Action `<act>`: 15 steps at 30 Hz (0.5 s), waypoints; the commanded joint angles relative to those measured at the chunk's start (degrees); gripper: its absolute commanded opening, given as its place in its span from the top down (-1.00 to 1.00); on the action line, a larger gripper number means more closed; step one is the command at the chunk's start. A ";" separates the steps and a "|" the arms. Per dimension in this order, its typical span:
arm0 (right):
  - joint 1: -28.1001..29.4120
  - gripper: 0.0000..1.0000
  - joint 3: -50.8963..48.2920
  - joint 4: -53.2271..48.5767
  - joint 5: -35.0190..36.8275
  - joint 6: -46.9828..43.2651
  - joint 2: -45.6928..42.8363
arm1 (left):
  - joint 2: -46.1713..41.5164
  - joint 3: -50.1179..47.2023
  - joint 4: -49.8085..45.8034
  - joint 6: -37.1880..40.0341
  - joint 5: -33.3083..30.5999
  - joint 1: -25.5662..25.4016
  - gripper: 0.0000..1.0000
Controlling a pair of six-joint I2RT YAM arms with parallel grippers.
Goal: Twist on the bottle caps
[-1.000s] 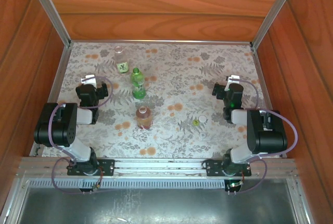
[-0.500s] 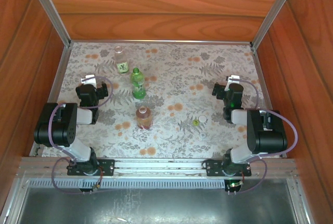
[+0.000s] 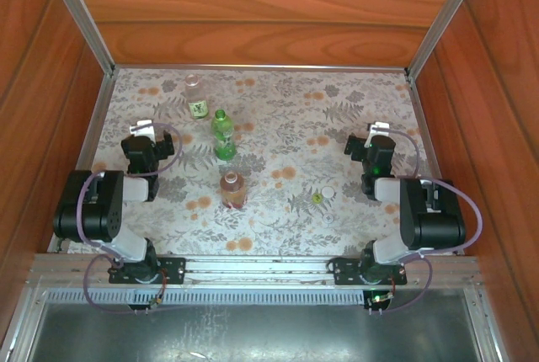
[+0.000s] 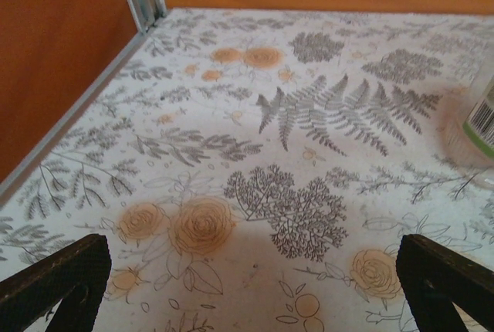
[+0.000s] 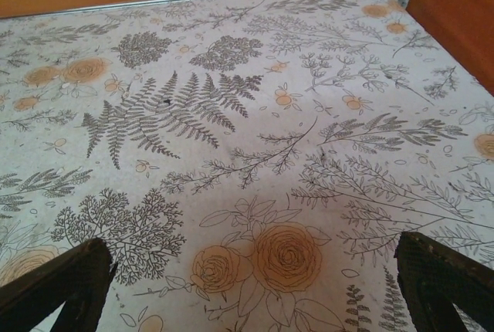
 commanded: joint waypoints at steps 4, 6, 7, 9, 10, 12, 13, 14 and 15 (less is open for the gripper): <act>0.75 -0.99 -0.11 -6.39 -0.26 -0.21 -9.61 | -12.19 -3.56 -2.96 0.86 0.41 0.12 -1.00; 0.83 -0.99 1.33 -12.28 -2.00 -0.17 -13.20 | -17.47 -3.56 -7.27 1.00 -0.17 0.09 -1.00; 0.83 -0.99 1.43 -13.73 -3.58 -0.17 -14.90 | -20.49 -3.53 -9.32 1.45 -0.46 -0.17 -1.00; 0.97 -0.99 2.06 -17.43 -6.72 0.05 -18.05 | -25.60 -3.50 -12.34 2.86 -1.72 -1.22 -1.00; 1.08 -0.99 3.35 -21.34 -8.40 0.34 -19.40 | -28.50 -3.27 -14.09 3.70 -2.50 -2.24 -1.00; 1.56 -0.99 7.04 -30.78 -11.88 1.10 -20.68 | -34.08 -2.38 -18.27 4.90 -3.41 -4.95 -1.00; 2.47 -0.99 8.08 -33.41 -12.93 1.14 -21.12 | -36.91 -1.59 -20.64 5.93 -4.00 -6.97 -1.00; 3.55 -0.99 8.68 -34.74 -13.15 1.11 -21.48 | -39.08 -0.90 -22.29 6.80 -4.64 -8.84 -1.00; 4.90 -0.99 9.25 -36.17 -13.49 0.74 -21.89 | -41.47 0.09 -24.25 7.66 -5.54 -11.48 -1.00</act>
